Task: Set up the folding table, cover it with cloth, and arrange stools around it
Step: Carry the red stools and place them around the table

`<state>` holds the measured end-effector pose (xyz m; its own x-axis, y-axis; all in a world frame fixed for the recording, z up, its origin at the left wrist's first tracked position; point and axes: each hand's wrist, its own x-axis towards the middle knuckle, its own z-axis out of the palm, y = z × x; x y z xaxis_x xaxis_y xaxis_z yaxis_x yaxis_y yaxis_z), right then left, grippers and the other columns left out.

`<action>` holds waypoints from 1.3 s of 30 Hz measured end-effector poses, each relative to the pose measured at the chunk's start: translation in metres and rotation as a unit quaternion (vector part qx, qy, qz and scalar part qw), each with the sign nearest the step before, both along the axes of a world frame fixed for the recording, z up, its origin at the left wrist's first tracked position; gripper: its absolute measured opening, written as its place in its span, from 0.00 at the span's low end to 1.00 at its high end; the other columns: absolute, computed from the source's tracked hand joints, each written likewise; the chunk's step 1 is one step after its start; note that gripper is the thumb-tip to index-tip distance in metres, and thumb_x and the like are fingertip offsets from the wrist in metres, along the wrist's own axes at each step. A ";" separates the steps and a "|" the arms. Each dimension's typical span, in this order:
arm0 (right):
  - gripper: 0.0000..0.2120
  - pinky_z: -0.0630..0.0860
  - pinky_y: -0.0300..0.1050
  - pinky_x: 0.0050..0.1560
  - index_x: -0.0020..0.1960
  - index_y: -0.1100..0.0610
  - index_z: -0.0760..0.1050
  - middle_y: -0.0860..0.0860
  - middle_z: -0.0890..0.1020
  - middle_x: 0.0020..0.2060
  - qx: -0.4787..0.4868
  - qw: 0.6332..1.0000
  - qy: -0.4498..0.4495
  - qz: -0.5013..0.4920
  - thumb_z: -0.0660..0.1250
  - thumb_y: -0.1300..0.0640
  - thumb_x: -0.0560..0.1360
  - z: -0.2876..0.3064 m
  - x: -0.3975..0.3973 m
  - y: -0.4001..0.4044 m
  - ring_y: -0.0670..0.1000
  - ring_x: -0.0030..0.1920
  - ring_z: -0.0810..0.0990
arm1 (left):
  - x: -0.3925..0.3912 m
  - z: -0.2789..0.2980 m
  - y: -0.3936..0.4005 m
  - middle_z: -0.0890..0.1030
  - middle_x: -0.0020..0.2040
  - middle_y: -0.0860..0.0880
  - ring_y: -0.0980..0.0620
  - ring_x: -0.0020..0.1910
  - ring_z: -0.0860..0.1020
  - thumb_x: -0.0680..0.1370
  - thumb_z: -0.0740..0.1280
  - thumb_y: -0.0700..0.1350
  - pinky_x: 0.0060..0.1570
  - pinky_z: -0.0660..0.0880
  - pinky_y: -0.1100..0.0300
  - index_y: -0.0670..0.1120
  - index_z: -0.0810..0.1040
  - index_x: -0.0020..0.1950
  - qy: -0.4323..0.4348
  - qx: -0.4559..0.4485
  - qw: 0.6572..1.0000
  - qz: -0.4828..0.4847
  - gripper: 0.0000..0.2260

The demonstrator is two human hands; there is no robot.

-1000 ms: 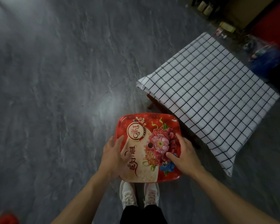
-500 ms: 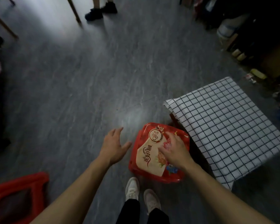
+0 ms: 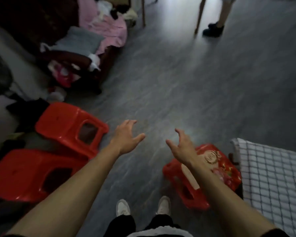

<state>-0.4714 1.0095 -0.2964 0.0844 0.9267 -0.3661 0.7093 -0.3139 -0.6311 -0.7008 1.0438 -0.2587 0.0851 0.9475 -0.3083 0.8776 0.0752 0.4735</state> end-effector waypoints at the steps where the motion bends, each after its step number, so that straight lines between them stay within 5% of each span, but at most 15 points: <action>1: 0.33 0.62 0.47 0.70 0.76 0.58 0.63 0.59 0.71 0.70 0.010 1.000 0.003 0.022 0.67 0.45 0.77 0.007 -0.022 0.005 0.58 0.70 0.68 | -0.019 0.007 -0.007 0.67 0.75 0.44 0.45 0.75 0.64 0.76 0.69 0.58 0.75 0.59 0.52 0.45 0.66 0.76 0.001 0.011 1.000 0.017 0.32; 18: 0.33 0.66 0.45 0.67 0.78 0.52 0.59 0.57 0.67 0.72 0.057 0.953 -0.013 0.297 0.67 0.47 0.77 0.074 -0.374 -0.009 0.55 0.71 0.68 | -0.367 0.020 -0.143 0.65 0.76 0.46 0.45 0.74 0.63 0.75 0.68 0.61 0.72 0.60 0.54 0.49 0.65 0.76 -0.005 0.026 0.964 0.266 0.34; 21: 0.30 0.63 0.41 0.65 0.76 0.53 0.61 0.55 0.69 0.71 0.071 0.937 -0.006 0.341 0.67 0.51 0.78 0.075 -0.415 -0.008 0.54 0.71 0.67 | -0.404 0.011 -0.158 0.62 0.78 0.45 0.45 0.76 0.60 0.76 0.67 0.61 0.74 0.59 0.53 0.49 0.63 0.77 0.002 0.009 0.959 0.285 0.34; 29: 0.31 0.71 0.51 0.63 0.72 0.54 0.67 0.54 0.76 0.62 0.050 0.905 0.009 0.422 0.63 0.40 0.73 0.047 -0.518 0.047 0.55 0.64 0.72 | -0.472 -0.005 -0.157 0.60 0.78 0.47 0.45 0.77 0.59 0.77 0.66 0.60 0.74 0.61 0.49 0.50 0.61 0.78 0.016 -0.029 0.928 0.370 0.33; 32: 0.31 0.69 0.53 0.66 0.74 0.59 0.65 0.60 0.74 0.65 0.042 0.888 0.005 0.458 0.69 0.49 0.76 0.039 -0.558 0.070 0.61 0.66 0.71 | -0.493 -0.001 -0.157 0.61 0.78 0.47 0.45 0.76 0.60 0.76 0.67 0.60 0.73 0.61 0.51 0.50 0.62 0.78 0.018 -0.038 0.907 0.420 0.33; 39: 0.35 0.66 0.53 0.68 0.77 0.55 0.59 0.59 0.70 0.70 0.025 0.819 -0.021 0.572 0.68 0.46 0.76 0.016 -0.642 0.098 0.61 0.70 0.67 | -0.543 0.001 -0.183 0.64 0.76 0.49 0.45 0.74 0.63 0.77 0.66 0.60 0.70 0.66 0.46 0.50 0.61 0.77 0.039 -0.068 0.855 0.513 0.32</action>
<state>-1.1137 1.1074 -0.2803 -0.8388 0.4212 -0.3451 0.5428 0.5970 -0.5907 -1.2440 0.8605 -0.2573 -0.7948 0.4656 -0.3892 0.3445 0.8742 0.3423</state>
